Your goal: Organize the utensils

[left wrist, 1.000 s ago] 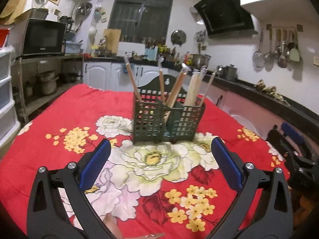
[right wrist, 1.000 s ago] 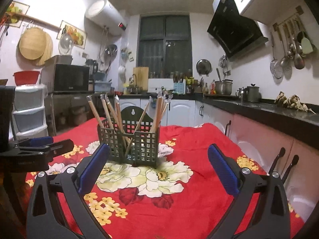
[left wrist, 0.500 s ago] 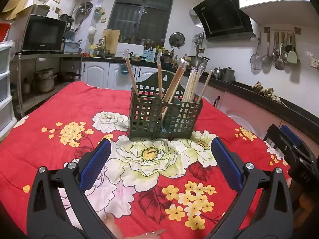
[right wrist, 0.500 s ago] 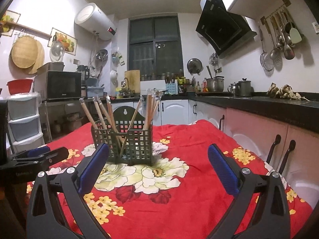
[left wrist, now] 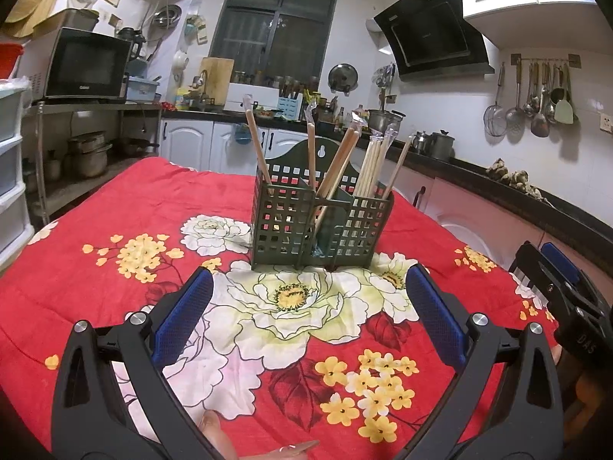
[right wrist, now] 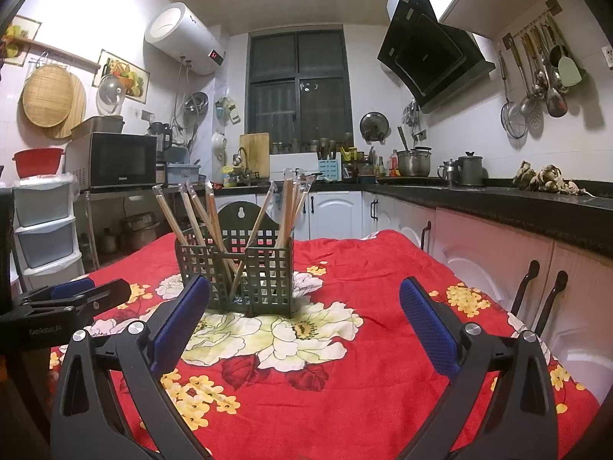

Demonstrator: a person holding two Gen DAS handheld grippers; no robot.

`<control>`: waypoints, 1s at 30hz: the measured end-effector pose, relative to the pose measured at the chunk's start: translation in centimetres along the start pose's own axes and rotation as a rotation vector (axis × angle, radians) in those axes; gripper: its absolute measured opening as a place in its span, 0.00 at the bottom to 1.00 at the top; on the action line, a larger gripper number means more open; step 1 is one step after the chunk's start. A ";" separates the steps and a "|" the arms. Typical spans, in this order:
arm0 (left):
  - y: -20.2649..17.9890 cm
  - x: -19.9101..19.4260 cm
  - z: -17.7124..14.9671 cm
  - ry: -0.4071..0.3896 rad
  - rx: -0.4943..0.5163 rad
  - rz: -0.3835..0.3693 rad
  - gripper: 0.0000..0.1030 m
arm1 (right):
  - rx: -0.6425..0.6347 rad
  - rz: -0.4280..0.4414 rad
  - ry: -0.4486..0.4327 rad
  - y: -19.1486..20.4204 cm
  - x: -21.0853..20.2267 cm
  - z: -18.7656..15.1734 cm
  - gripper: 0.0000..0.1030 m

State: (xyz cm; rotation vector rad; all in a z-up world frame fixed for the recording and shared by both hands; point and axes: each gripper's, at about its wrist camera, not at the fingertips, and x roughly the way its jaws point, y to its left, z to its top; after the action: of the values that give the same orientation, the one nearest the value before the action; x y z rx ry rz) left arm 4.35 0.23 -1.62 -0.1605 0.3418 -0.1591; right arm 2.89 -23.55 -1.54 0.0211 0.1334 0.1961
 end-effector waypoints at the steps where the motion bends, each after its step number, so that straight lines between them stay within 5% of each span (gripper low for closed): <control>1: 0.0 0.0 0.0 0.000 -0.001 0.002 0.90 | 0.000 0.001 0.001 0.0 0.0 0.0 0.94; 30: -0.2 -0.1 0.0 -0.004 -0.001 0.008 0.90 | -0.002 -0.006 -0.001 0.0 0.1 0.0 0.94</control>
State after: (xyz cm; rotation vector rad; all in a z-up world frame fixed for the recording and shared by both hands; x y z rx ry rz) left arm 4.19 0.04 -1.55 -0.1608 0.3389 -0.1502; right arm 2.98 -23.54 -1.57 0.0188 0.1318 0.1903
